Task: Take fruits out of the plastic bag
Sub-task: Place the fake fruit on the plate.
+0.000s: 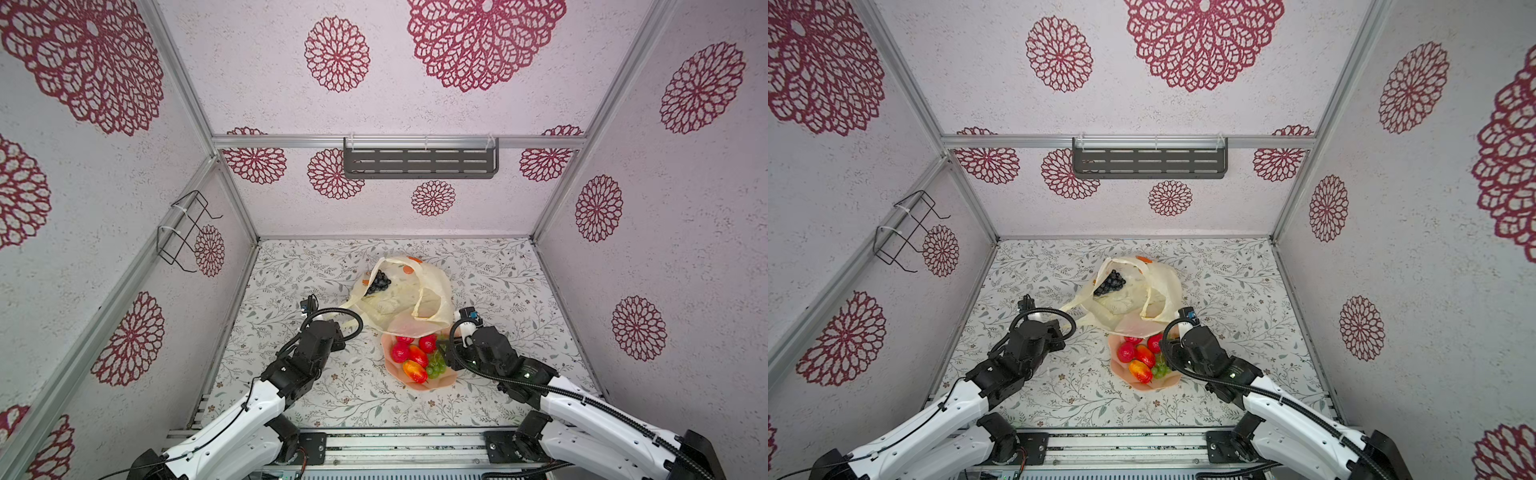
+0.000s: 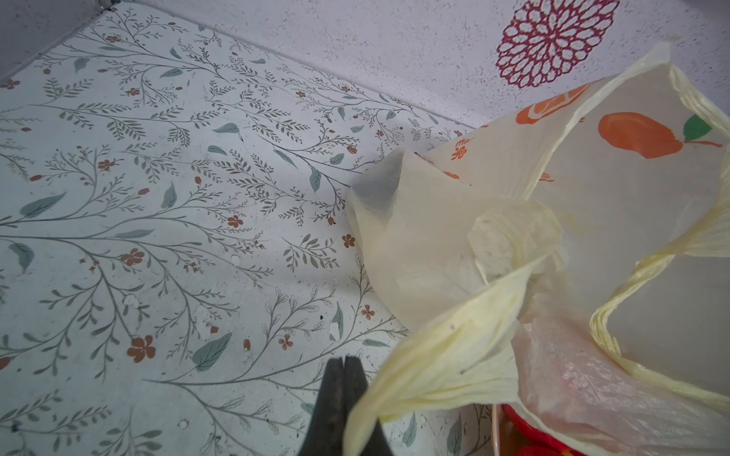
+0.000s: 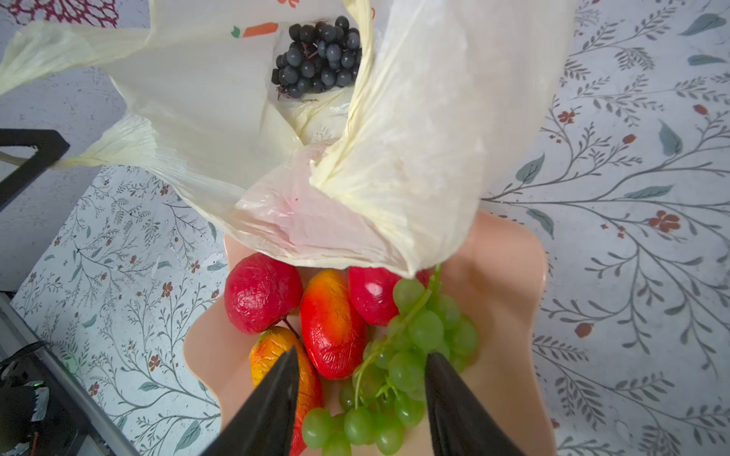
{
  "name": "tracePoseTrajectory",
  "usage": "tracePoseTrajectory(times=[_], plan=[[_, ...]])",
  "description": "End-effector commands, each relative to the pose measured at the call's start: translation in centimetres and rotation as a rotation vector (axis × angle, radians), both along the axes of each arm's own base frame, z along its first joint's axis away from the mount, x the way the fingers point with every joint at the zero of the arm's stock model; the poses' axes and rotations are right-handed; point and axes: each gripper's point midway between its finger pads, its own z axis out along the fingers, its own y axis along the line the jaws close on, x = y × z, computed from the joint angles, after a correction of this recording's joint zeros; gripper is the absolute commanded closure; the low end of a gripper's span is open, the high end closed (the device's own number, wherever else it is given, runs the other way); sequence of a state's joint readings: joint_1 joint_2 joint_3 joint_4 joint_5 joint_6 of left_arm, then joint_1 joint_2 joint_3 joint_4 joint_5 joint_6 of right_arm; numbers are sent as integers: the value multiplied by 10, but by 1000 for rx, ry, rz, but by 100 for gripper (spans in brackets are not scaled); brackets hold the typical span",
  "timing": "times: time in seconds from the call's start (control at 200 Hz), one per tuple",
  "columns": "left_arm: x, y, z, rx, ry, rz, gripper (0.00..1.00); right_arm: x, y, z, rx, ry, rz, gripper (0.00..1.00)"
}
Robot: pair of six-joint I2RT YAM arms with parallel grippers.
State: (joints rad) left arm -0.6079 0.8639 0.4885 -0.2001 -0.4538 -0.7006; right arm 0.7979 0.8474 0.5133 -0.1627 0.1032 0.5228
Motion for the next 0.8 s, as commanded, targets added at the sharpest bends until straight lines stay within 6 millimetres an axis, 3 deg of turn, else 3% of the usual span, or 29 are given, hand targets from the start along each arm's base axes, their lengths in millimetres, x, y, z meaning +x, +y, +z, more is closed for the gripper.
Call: tracePoseTrajectory(times=[0.0, 0.265, 0.465, 0.631, 0.796], plan=[[0, 0, -3, -8, 2, -2, 97, 4, -4, 13, 3, -43, -22, 46], [3, -9, 10, -13, -20, -55, 97, 4, -6, 21, 13, -70, -21, 47], [6, -17, 27, -5, -51, -101, 97, 14, 5, 51, 47, -152, -4, 51], [8, -14, 36, 25, -57, -94, 97, 33, 36, 85, 102, -217, 50, 53], [3, -7, 27, 18, -39, -62, 98, 58, 76, 117, 193, -226, 86, 47]])
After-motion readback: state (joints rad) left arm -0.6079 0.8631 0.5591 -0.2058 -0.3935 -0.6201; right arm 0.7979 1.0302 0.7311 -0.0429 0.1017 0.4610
